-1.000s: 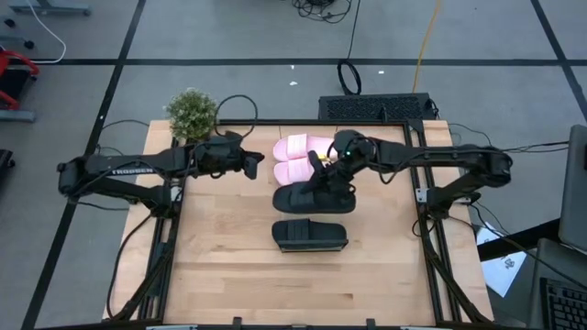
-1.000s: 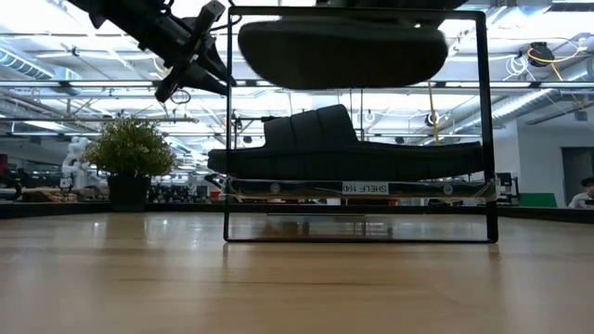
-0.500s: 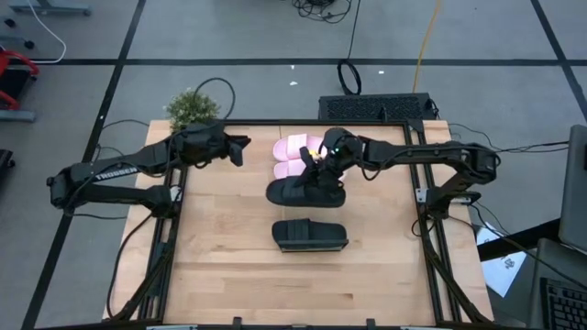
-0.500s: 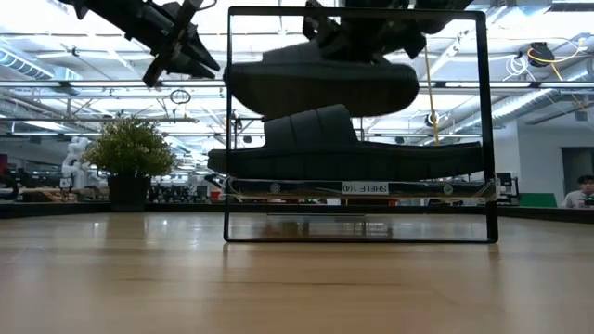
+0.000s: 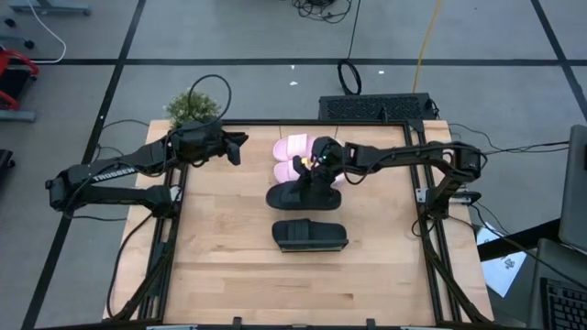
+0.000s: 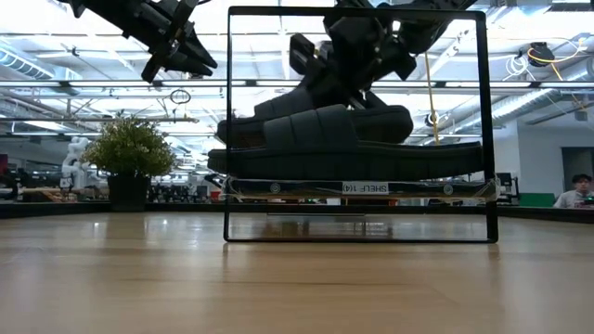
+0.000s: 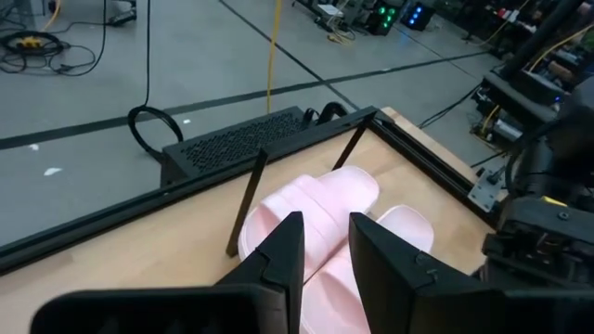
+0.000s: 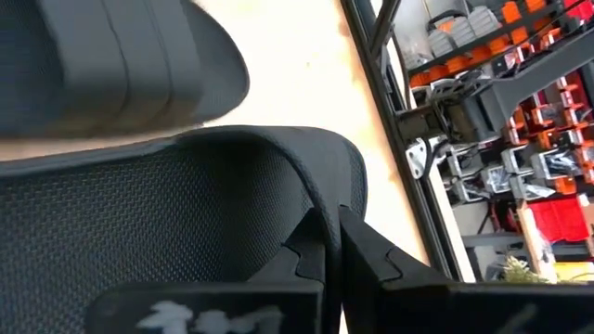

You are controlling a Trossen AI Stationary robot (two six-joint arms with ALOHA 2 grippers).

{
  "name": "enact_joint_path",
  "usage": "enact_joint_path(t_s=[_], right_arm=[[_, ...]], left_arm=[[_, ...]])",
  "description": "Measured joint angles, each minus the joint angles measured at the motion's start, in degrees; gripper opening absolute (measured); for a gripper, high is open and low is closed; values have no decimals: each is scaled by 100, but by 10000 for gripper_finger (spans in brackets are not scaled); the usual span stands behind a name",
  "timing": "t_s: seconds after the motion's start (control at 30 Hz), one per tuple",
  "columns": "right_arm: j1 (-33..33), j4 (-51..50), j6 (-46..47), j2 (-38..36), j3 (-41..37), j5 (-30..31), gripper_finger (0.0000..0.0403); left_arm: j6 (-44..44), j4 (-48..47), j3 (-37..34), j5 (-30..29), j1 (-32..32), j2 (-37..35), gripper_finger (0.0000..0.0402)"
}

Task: Pick and place slides into the shelf
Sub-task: Put the black slipper on the shelf

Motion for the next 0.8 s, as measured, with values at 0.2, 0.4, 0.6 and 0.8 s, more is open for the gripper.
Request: enact_joint_path(t_s=[0.2,0.4,0.6,0.8], right_arm=[[159,-31,227,0,0,-17,0],[267,-226,241,-2,0,-18,0],[245,-275,350,-2,0,-6,0],[245,-310,394,-2,0,-12,0]], left_arm=[[19,2,0,-44,0,0,83],[21,2,0,-44,0,0,83],[85,0,0,-46,0,0,83],[160,2,0,-48,0,0,83]])
